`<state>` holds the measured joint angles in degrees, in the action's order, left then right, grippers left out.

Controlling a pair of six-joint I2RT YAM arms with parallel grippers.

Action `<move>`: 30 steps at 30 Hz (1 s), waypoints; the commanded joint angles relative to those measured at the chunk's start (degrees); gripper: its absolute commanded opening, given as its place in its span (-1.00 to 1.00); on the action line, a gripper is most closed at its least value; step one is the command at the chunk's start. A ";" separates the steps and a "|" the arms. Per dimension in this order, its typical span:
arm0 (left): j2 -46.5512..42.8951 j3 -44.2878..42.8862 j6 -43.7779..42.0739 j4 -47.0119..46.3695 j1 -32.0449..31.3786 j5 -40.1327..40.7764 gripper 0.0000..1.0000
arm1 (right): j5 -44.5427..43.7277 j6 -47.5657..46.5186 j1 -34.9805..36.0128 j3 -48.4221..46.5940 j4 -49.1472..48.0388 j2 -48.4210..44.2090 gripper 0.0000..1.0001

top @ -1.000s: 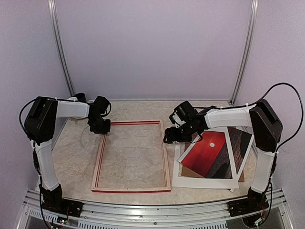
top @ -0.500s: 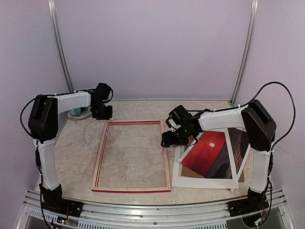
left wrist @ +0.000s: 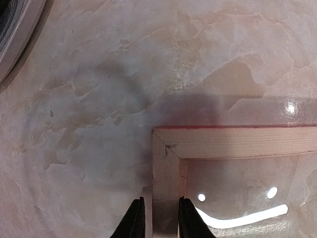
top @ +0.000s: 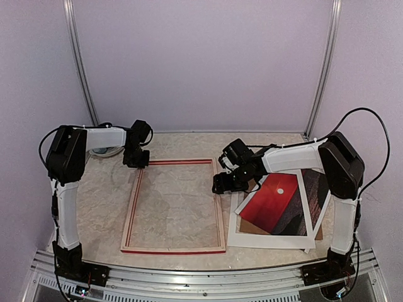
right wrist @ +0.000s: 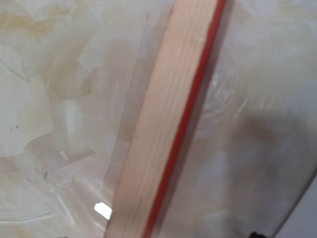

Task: Put the photo into the frame
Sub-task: Press the glass panel onto the frame body.

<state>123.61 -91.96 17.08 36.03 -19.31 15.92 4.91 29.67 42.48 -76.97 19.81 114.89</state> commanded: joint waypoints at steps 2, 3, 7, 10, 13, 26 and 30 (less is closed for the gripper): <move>1.75 0.49 -0.38 -0.21 0.30 2.02 -0.54 | -0.41 0.55 0.74 0.83 -0.99 0.58 0.55; 2.09 0.58 -0.33 -0.36 0.25 2.21 -0.56 | -0.32 0.62 0.75 0.81 -0.95 0.64 0.55; 2.89 1.58 -0.17 -0.69 -0.09 3.48 -0.71 | -0.08 0.66 0.83 0.82 -1.08 0.69 0.55; 3.33 2.15 -0.03 -0.69 -0.29 3.87 -0.76 | -0.24 0.63 0.83 0.80 -0.88 0.60 0.55; 3.62 2.48 0.04 -0.48 -0.76 3.63 -0.83 | -0.27 0.65 0.85 0.86 -0.75 0.51 0.55; 6.05 4.75 1.84 1.83 -0.16 -1.61 -0.68 | -0.26 0.15 0.90 0.68 -0.11 0.23 0.56; 6.31 5.72 1.48 2.12 -0.36 -0.34 -0.37 | 0.08 0.03 0.92 0.46 -0.04 0.33 0.55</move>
<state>124.53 -90.17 18.09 33.30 -19.94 18.04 4.93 29.82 42.76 -76.93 19.81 114.89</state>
